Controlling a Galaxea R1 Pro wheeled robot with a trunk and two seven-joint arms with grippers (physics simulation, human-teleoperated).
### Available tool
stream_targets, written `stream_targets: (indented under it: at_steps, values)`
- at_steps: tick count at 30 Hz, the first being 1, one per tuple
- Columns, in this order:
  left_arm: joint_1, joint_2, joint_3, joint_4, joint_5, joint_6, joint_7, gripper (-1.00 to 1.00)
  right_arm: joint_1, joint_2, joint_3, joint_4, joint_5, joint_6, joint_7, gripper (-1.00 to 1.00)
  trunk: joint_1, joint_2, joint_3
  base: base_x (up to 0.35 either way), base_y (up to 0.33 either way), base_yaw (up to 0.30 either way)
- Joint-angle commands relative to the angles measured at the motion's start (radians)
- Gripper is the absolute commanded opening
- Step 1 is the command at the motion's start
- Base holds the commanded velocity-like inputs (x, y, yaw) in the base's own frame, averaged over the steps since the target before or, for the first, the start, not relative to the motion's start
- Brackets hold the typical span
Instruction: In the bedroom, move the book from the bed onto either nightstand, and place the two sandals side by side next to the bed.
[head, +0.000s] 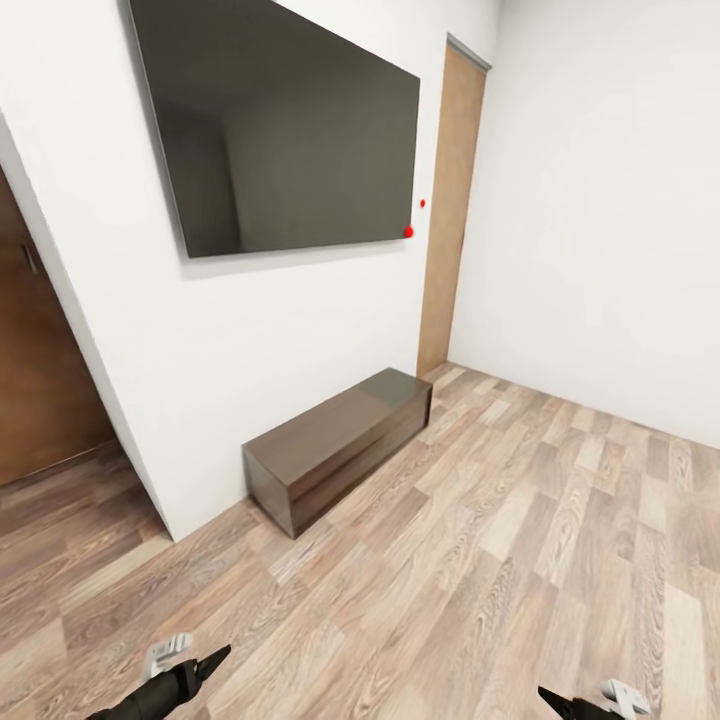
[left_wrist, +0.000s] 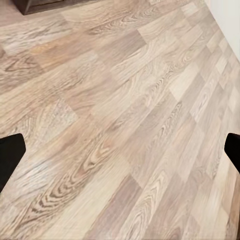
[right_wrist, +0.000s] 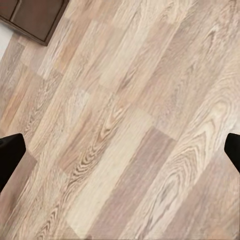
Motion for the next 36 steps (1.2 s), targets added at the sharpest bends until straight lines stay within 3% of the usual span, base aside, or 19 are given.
stream_targets:
  at_steps: [1, 28, 36]
  values:
    - [-0.001, 0.0, 0.007, 0.001, -0.011, -0.007, -0.002, 1.0, -0.001, 0.0, -0.008, 0.001, 0.006, -0.002, 0.004, 1.0, 0.001, 0.0, -0.001, 0.33, 0.0, 0.0]
    - [-0.001, 0.0, 0.007, 0.001, -0.011, -0.007, -0.002, 1.0, -0.001, 0.0, -0.008, 0.0, 0.006, -0.002, 0.007, 1.0, 0.001, 0.0, -0.001, 0.33, 0.0, -0.001]
    - [-0.001, 0.0, 0.007, 0.001, -0.011, -0.007, -0.002, 1.0, -0.001, 0.0, -0.008, 0.0, 0.006, -0.002, 0.008, 1.0, 0.001, 0.0, -0.001, 0.325, 0.0, -0.164]
